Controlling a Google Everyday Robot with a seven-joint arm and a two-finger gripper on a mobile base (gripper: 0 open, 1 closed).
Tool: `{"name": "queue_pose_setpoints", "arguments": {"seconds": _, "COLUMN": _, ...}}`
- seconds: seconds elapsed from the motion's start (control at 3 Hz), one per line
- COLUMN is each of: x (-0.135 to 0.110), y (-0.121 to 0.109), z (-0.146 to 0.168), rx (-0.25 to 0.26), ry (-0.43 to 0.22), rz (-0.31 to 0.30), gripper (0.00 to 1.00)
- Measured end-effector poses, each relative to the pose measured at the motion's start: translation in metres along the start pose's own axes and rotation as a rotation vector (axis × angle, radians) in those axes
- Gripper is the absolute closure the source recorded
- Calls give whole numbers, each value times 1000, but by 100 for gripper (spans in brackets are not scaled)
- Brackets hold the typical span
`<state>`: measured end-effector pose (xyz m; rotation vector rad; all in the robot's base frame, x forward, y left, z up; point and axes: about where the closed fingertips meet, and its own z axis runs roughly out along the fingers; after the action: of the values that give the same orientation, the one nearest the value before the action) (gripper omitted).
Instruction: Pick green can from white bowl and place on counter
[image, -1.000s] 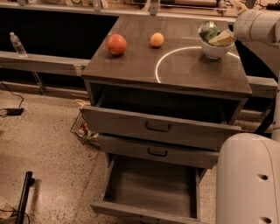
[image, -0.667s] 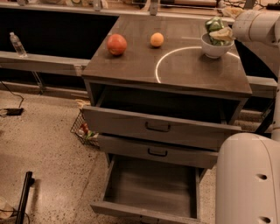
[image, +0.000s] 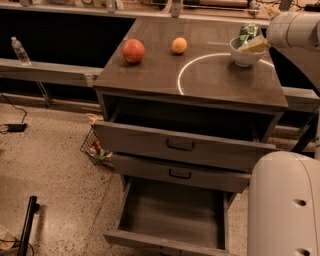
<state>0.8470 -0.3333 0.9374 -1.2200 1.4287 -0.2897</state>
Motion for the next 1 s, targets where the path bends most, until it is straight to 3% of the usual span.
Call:
{"name": "queue_pose_setpoints", "arguments": {"seconds": 0.33, "x": 8, "y": -11, "z": -1, "rx": 39, "ry": 38, "rz": 83, "gripper": 0}}
{"name": "queue_pose_setpoints", "arguments": {"seconds": 0.67, "x": 13, "y": -31, "z": -4, "rx": 110, "ry": 85, "rz": 212, "gripper": 0}}
{"name": "queue_pose_setpoints", "arguments": {"seconds": 1.0, "x": 15, "y": -40, "z": -6, "rx": 140, "ry": 130, "rz": 342, "gripper": 0}}
